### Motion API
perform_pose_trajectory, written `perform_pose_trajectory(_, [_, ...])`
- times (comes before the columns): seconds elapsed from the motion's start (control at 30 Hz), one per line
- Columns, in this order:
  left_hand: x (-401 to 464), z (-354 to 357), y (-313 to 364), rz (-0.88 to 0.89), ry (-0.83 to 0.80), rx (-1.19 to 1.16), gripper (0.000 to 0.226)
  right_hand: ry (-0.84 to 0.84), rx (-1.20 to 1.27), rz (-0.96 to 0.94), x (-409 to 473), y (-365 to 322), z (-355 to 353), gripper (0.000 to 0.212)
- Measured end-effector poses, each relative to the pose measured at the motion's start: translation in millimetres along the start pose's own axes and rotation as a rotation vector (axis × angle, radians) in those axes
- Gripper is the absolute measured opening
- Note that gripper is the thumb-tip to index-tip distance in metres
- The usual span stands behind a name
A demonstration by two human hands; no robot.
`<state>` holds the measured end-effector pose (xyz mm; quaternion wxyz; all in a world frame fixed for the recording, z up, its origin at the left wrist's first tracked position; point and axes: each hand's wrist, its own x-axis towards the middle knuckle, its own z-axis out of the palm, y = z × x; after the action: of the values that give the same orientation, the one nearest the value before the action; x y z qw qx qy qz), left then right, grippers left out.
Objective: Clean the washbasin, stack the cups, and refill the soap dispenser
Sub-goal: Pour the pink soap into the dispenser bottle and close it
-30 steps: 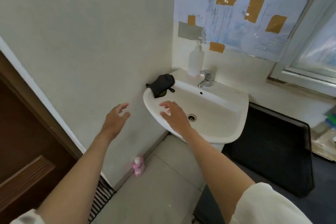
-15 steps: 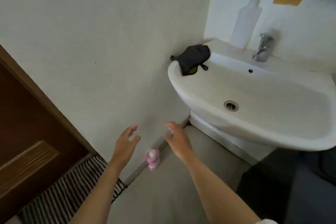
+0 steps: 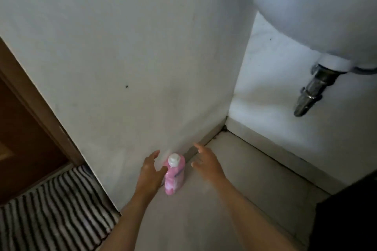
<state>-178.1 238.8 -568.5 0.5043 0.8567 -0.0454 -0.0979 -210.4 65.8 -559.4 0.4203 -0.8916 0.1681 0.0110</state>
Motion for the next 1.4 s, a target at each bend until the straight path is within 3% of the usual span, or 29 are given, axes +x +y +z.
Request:
perform_pose_trajectory(0.27, [13.4, 54.2, -78.4, -0.004, -0.047, -0.047, 0.081, -0.117, 0.132, -0.001, 37.6, 65.0, 74.6, 0.093])
perform_pose_trajectory(0.37, [24.4, 66.7, -87.8, 0.071, -0.03, -0.078, 0.077, -0.138, 0.179, -0.022, 54.2, 75.4, 97.6, 0.086])
perform_pose_trajectory(0.47, [35.7, 82.7, -98.2, 0.087, -0.046, -0.093, 0.049, -0.12, 0.234, -0.044, 67.7, 86.8, 116.4, 0.085])
perform_pose_trajectory(0.6, [46.1, 90.0, -107.7, 0.015, 0.064, -0.184, 0.065, -0.06, 0.368, -0.077, 77.1, 100.3, 119.6, 0.086])
perform_pose_trajectory(0.7, [47.5, 85.1, -113.1, -0.005, 0.028, -0.214, 0.069, -0.063, 0.344, -0.056, 79.0, 105.3, 111.2, 0.074])
perform_pose_trajectory(0.83, [47.3, 75.9, -110.3, 0.055, -0.065, -0.305, 0.055, -0.065, 0.346, -0.058, 72.7, 105.2, 90.1, 0.056])
perform_pose_trajectory(0.97, [39.5, 50.3, -72.8, 0.11, -0.132, -0.336, 0.046, -0.039, 0.424, -0.076, 55.1, 75.3, 54.5, 0.05])
perform_pose_trajectory(1.13, [17.6, -7.4, 14.4, 0.148, -0.138, -0.333, 0.046, -0.079, 0.528, -0.071, 28.8, -9.0, -9.3, 0.048])
perform_pose_trajectory(1.4, [-19.8, -135.5, 229.3, 0.171, -0.139, -0.481, 0.04, 0.037, 0.609, -0.108, -26.1, -200.2, -156.6, 0.059])
